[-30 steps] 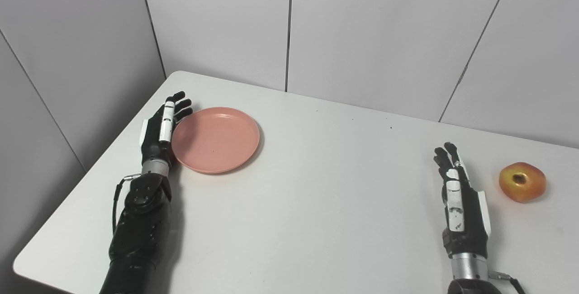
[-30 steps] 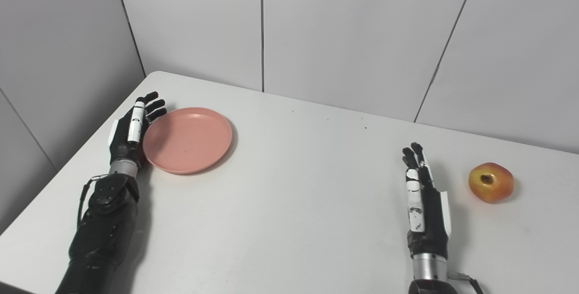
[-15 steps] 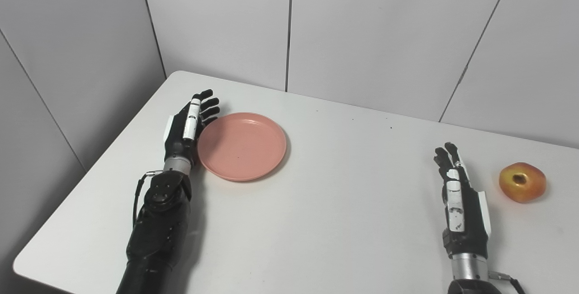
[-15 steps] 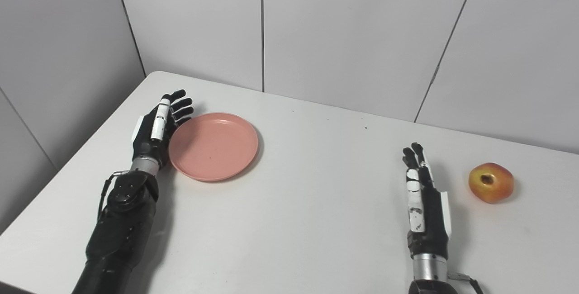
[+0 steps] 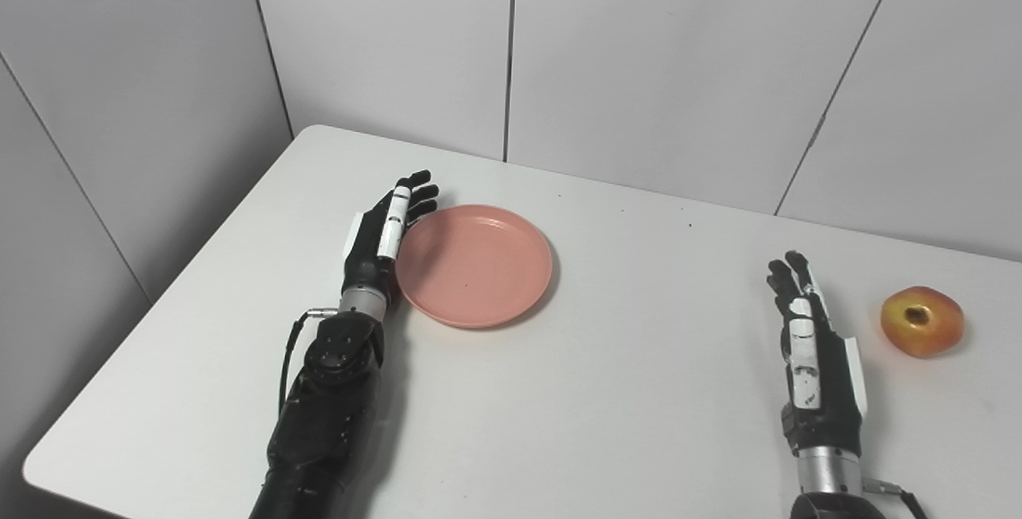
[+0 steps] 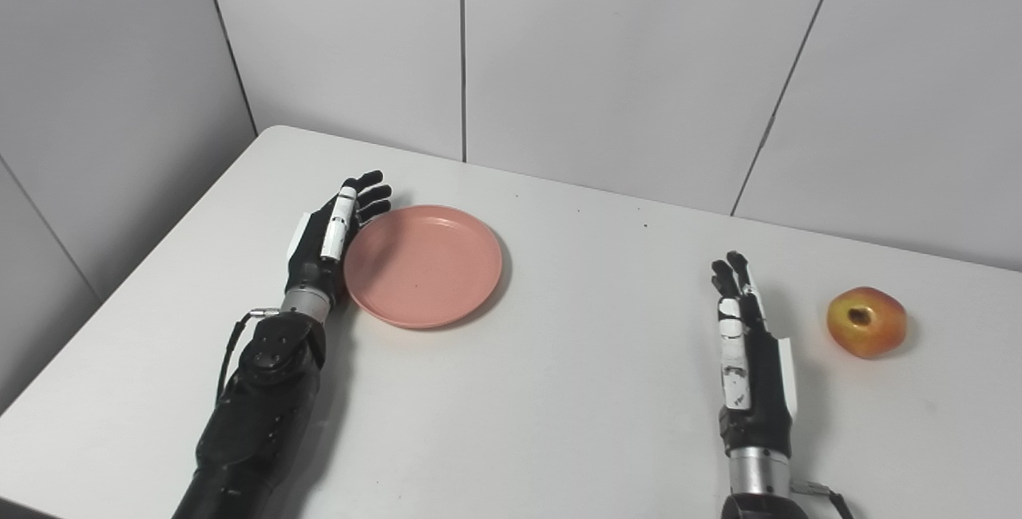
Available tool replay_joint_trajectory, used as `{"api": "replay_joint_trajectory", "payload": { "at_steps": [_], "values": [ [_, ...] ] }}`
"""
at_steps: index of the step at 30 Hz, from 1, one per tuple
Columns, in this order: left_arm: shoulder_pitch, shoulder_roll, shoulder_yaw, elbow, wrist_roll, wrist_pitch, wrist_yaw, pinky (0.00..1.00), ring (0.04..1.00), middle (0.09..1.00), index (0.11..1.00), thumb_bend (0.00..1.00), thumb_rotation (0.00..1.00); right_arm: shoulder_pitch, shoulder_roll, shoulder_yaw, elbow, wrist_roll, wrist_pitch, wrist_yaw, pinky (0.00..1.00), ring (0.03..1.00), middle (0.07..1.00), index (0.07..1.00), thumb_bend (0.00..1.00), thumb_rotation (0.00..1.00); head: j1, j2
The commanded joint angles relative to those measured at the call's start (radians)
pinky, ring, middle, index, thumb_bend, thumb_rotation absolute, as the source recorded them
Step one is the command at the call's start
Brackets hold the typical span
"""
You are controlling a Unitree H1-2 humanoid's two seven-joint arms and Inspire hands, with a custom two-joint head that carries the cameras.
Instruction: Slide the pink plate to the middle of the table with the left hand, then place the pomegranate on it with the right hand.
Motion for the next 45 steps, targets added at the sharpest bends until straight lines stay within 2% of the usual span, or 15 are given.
{"api": "replay_joint_trajectory", "payload": {
  "at_steps": [1,6,13,19,25,35,45],
  "values": [
    [-0.041,-0.012,-0.016,-0.031,0.023,-0.031,-0.002,0.81,0.829,0.818,0.800,0.26,1.00,0.034,-0.010,-0.012,0.040,0.007,-0.030,0.003,0.99,0.931,0.909,0.932,0.58,1.00,-0.001,0.003],
    [-0.040,-0.032,-0.038,-0.030,0.051,-0.033,0.008,0.80,0.815,0.807,0.784,0.25,0.96,0.035,-0.012,-0.010,0.038,0.001,-0.033,0.002,1.00,0.934,0.910,0.936,0.57,1.00,-0.006,0.006],
    [-0.033,-0.049,-0.062,-0.046,0.057,-0.042,0.001,0.80,0.823,0.820,0.798,0.24,0.98,0.039,-0.009,-0.009,0.028,-0.009,-0.019,-0.003,0.99,0.927,0.904,0.929,0.58,1.00,-0.020,0.014],
    [-0.026,-0.058,-0.087,-0.062,0.081,-0.040,0.005,0.81,0.829,0.828,0.807,0.24,1.00,0.043,0.003,-0.007,0.009,-0.022,0.003,-0.014,0.98,0.930,0.905,0.927,0.59,1.00,-0.069,0.033],
    [-0.017,-0.078,-0.102,-0.104,0.080,-0.001,-0.002,0.82,0.836,0.834,0.814,0.24,1.00,0.041,0.010,-0.002,0.002,-0.026,0.004,-0.010,0.98,0.935,0.914,0.937,0.59,1.00,-0.109,0.048],
    [0.005,-0.077,-0.151,-0.154,0.109,0.038,-0.035,0.82,0.848,0.853,0.830,0.26,1.00,0.043,0.038,0.000,-0.016,-0.056,0.027,-0.039,0.95,0.915,0.901,0.923,0.59,0.99,-0.189,0.070],
    [0.028,-0.095,-0.173,-0.209,0.118,0.095,-0.060,0.84,0.860,0.857,0.843,0.26,1.00,0.043,0.050,0.014,-0.036,-0.084,0.055,-0.045,0.98,0.932,0.910,0.926,0.63,1.00,-0.255,0.080]
  ]
}}
